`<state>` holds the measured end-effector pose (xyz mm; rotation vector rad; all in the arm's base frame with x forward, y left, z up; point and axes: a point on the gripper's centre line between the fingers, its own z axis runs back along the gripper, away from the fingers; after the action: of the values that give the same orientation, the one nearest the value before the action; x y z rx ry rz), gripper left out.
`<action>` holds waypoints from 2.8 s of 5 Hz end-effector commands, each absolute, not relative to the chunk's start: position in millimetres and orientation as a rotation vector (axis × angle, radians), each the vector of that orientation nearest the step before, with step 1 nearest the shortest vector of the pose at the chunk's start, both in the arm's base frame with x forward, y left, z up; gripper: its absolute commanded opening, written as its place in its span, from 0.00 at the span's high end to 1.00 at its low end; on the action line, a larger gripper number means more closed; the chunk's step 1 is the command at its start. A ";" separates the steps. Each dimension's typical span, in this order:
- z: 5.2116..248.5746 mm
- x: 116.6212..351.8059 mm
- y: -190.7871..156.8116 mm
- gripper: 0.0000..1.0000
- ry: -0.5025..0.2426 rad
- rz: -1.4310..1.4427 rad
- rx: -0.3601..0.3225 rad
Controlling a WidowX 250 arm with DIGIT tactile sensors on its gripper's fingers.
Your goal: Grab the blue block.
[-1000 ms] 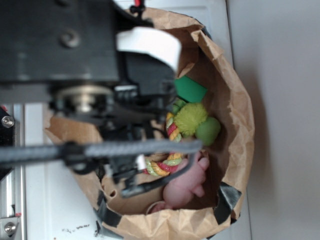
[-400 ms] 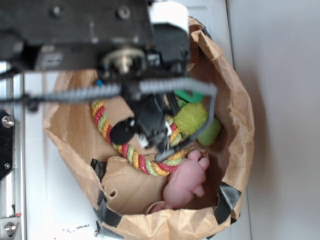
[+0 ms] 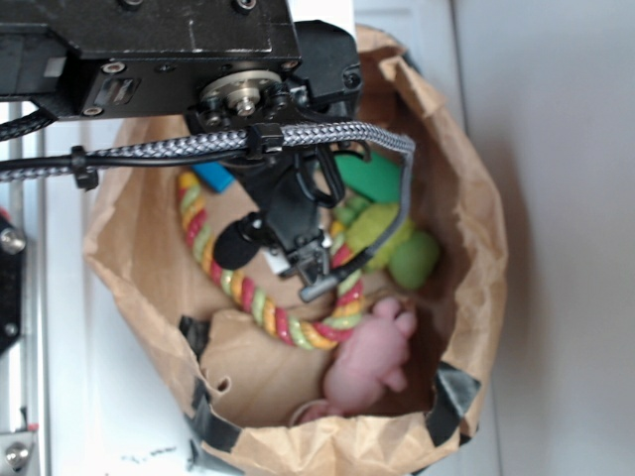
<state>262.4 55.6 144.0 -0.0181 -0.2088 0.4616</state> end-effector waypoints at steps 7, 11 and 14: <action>102.1 281.1 85.2 0.00 -0.249 0.523 0.022; 104.5 264.7 113.1 0.00 -0.244 0.641 -0.071; 71.8 251.2 95.7 0.00 -0.310 0.631 -0.047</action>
<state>248.7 93.4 62.8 -0.0384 -0.2736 0.6394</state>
